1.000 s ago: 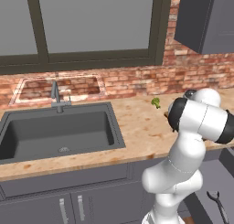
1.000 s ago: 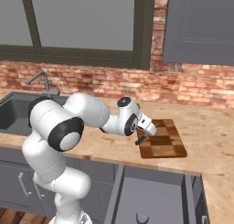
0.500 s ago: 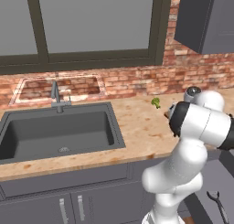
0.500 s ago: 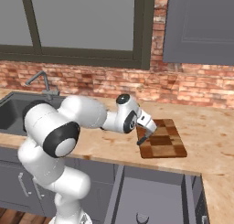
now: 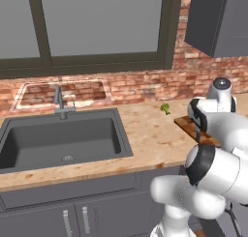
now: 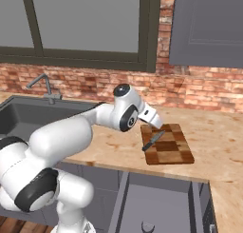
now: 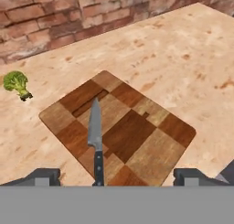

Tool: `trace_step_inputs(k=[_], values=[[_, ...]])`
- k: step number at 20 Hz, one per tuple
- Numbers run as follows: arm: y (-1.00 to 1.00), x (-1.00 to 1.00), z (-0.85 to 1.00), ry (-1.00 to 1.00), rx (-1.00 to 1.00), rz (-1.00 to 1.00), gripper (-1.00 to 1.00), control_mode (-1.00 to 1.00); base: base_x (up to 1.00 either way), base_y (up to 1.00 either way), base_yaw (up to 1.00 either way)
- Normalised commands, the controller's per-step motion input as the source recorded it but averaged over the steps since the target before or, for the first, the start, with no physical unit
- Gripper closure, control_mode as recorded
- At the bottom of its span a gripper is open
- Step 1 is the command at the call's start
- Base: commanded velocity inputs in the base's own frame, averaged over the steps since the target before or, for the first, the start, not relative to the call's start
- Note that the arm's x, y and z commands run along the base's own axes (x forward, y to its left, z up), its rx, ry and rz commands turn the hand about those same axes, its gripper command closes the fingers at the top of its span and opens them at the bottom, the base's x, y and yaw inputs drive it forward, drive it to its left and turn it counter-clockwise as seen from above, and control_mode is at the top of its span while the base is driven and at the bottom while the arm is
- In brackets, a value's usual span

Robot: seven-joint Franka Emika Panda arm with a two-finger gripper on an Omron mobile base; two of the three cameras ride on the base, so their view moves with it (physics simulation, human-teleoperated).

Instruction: Open the drawer on the right and place the cutting tools on the cutting board.

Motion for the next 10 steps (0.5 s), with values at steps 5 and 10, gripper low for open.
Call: trace_step_inputs(k=[5,10], values=[[0.0,-0.89,0.56,0.18,-0.01,0.0,-1.0,-1.0,0.0,0.0,0.0],[0.0,-1.0,0.03,0.26,-0.04,0.0,-1.0,-1.0,0.0,0.0,0.0]])
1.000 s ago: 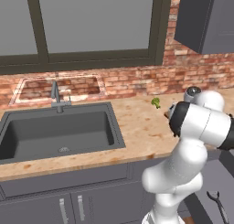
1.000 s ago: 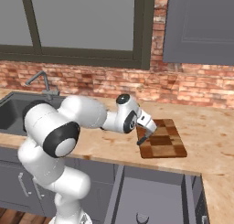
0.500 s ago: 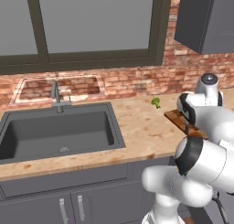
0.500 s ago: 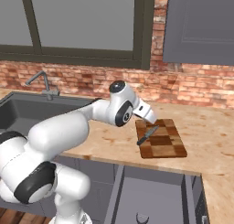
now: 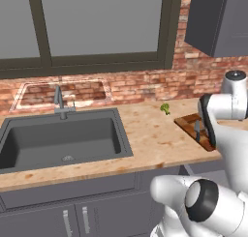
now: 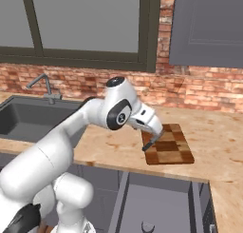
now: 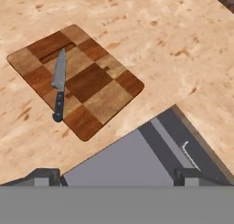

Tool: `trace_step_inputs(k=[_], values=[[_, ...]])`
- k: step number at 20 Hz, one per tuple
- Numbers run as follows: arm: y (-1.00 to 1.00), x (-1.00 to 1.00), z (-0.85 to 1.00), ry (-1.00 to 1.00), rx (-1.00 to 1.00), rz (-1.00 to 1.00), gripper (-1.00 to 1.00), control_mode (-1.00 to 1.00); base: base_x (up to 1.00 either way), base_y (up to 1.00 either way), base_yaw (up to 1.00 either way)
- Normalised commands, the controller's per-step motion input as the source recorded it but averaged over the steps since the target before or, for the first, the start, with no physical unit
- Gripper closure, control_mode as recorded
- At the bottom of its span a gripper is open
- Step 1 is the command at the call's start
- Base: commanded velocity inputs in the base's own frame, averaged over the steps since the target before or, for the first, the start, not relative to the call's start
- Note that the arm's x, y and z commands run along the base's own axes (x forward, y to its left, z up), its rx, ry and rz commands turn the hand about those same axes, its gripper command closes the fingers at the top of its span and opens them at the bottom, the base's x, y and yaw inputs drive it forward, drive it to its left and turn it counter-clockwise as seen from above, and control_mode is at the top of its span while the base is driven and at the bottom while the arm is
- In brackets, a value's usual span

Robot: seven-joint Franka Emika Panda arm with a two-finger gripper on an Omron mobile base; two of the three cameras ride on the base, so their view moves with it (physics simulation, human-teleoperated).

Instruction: Open the drawer on the right and place the cutting tools on the cutting board.

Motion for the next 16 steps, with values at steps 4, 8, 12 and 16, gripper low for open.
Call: trace_step_inputs(k=[4,8,12,16], values=[[0.0,-1.0,-0.03,0.2,-0.03,0.0,-1.0,-1.0,0.0,0.0,0.0],[0.0,-1.0,-0.13,0.04,0.0,0.0,-1.0,-1.0,0.0,0.0,0.0],[0.0,-0.98,-0.08,0.0,0.0,0.0,-1.0,-1.0,0.0,0.0,0.0],[0.12,-0.73,-0.08,0.0,0.0,0.0,-1.0,-1.0,0.0,0.0,0.0]])
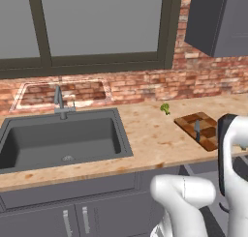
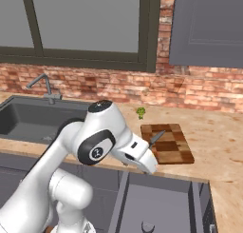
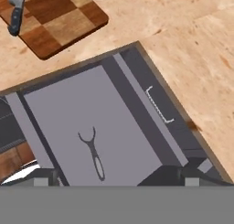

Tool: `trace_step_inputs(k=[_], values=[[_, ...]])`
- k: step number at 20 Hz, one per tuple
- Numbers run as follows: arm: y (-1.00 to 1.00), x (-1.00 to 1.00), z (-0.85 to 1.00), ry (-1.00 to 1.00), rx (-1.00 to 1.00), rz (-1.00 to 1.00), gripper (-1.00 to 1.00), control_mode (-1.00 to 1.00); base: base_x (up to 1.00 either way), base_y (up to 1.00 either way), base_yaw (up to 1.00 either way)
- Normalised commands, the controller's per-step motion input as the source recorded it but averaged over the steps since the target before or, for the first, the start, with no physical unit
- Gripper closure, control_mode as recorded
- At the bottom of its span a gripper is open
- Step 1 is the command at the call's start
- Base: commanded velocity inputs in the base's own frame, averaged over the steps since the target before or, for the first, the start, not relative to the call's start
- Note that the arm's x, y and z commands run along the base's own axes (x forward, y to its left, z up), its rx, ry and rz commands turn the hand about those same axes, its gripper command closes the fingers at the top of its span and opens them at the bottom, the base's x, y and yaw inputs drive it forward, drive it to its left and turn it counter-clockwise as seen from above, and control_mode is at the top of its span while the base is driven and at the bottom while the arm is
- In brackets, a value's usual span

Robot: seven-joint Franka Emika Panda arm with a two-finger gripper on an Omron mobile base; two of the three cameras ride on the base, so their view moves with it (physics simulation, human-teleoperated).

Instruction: Open the drawer on the right and place the cutting tools on the cutting board.

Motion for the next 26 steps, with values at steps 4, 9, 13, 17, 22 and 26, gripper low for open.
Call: trace_step_inputs(k=[4,9,13,17,22,26], values=[[0.23,-0.44,-0.2,0.0,0.01,0.0,-1.0,-1.0,0.0,0.0,0.0],[0.25,-0.13,-0.3,0.0,0.0,0.0,-1.0,-1.0,0.0,0.0,0.0],[0.14,-0.05,-0.32,0.0,0.01,0.0,-1.0,-1.0,0.0,0.0,0.0],[0.05,-0.19,-0.28,0.0,0.04,0.0,-1.0,-1.0,0.0,0.0,0.0],[0.0,-0.35,-0.25,0.0,0.07,0.0,-1.0,-1.0,0.0,0.0,0.0],[0.13,-0.28,-0.38,0.0,0.06,0.0,-1.0,-1.0,0.0,0.0,0.0]])
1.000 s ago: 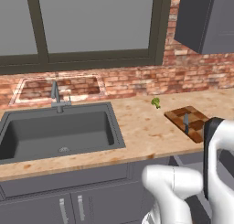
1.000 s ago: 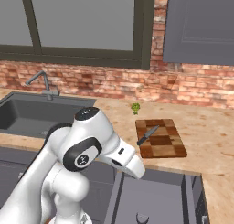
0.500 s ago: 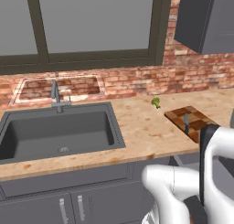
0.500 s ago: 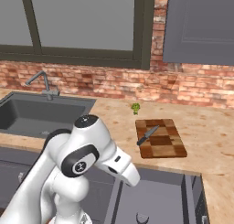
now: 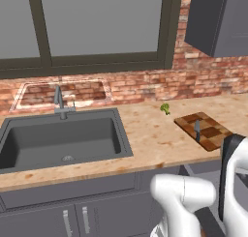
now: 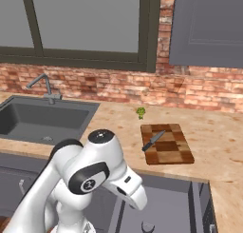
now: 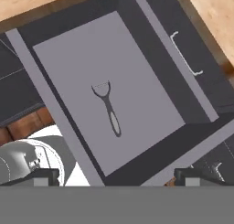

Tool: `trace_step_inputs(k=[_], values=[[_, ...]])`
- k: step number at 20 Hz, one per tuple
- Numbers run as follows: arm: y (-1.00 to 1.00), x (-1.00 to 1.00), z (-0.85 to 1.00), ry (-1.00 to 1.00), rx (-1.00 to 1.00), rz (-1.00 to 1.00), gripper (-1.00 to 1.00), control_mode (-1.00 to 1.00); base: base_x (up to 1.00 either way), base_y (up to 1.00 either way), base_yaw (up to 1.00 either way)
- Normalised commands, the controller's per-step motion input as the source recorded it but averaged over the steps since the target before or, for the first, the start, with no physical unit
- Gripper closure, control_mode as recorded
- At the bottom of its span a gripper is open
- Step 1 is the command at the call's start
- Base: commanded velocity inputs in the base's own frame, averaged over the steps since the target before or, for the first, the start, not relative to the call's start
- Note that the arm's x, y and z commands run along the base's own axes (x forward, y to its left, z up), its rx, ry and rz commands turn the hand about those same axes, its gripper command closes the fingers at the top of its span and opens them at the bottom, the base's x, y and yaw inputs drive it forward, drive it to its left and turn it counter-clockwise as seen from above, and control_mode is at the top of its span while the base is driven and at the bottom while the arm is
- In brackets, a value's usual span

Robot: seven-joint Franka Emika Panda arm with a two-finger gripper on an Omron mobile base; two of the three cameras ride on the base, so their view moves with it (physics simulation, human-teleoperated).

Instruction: Open the drawer on the right and place the cutting tools on the cutting board.

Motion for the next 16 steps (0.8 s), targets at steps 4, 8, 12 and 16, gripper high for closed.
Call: trace_step_inputs(k=[4,8,12,16], values=[[0.19,-0.08,-0.44,0.0,0.02,0.0,-1.0,-1.0,0.0,0.0,0.0],[0.16,0.0,-0.52,0.0,0.0,0.0,-1.0,-1.0,0.0,0.0,0.0],[0.12,0.0,-0.56,0.0,0.0,0.0,-1.0,-1.0,0.0,0.0,0.0],[0.01,-0.02,-0.54,0.0,0.0,0.0,-1.0,-1.0,0.0,0.0,0.0]])
